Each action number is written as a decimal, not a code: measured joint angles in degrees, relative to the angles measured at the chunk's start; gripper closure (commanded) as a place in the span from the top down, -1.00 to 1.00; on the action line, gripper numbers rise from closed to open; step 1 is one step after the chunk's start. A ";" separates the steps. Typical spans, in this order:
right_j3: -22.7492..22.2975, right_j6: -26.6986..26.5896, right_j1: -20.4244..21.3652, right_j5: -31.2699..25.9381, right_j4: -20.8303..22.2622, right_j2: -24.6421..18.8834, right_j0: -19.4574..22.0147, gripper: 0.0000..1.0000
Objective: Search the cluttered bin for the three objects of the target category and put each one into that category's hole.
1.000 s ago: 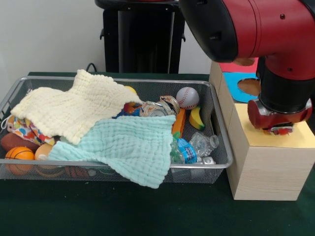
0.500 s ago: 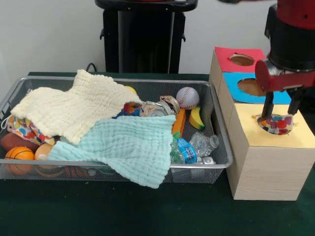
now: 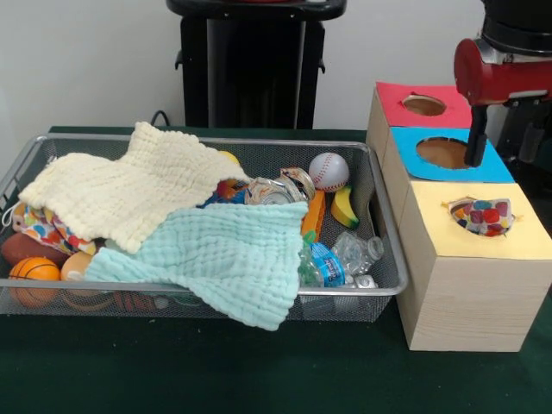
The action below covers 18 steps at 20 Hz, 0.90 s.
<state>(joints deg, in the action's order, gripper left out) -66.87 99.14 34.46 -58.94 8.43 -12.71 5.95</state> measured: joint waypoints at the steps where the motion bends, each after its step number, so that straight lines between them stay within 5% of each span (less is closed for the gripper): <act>1: 0.00 0.00 0.20 0.00 0.00 0.00 0.41 1.00; 18: -1.59 0.00 0.01 0.25 1.89 0.02 10.98 1.00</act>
<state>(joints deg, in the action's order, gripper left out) -68.46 99.14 34.47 -58.69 10.33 -12.69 16.93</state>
